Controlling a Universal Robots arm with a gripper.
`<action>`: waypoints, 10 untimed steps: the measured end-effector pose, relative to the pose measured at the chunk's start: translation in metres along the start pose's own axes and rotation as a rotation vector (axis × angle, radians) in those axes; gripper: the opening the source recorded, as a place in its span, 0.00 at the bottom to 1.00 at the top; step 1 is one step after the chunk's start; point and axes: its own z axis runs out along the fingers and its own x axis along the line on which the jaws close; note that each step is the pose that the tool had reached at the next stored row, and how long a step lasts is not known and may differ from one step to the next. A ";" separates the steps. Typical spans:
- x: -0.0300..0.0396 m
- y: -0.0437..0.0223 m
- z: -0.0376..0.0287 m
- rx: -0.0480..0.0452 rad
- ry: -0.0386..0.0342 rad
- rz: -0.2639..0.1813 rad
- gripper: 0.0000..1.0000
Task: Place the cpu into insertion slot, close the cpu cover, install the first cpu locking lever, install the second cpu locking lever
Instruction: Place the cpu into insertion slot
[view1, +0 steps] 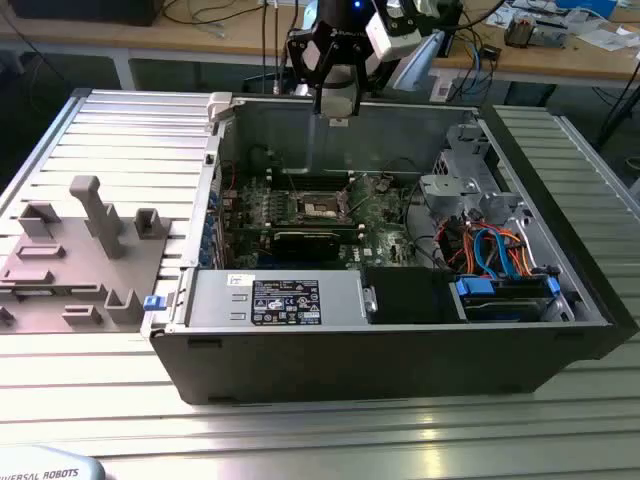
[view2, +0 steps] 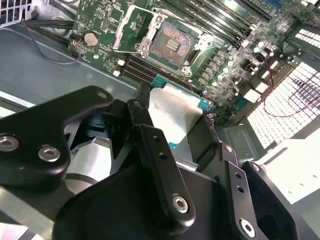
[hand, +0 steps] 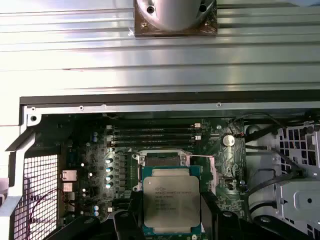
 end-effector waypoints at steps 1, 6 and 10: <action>0.0002 0.0000 0.0001 0.0001 0.0001 0.000 0.54; 0.0011 -0.0001 0.0012 0.0001 0.0001 0.000 0.54; 0.0012 -0.0002 0.0015 0.0000 0.0001 0.000 0.54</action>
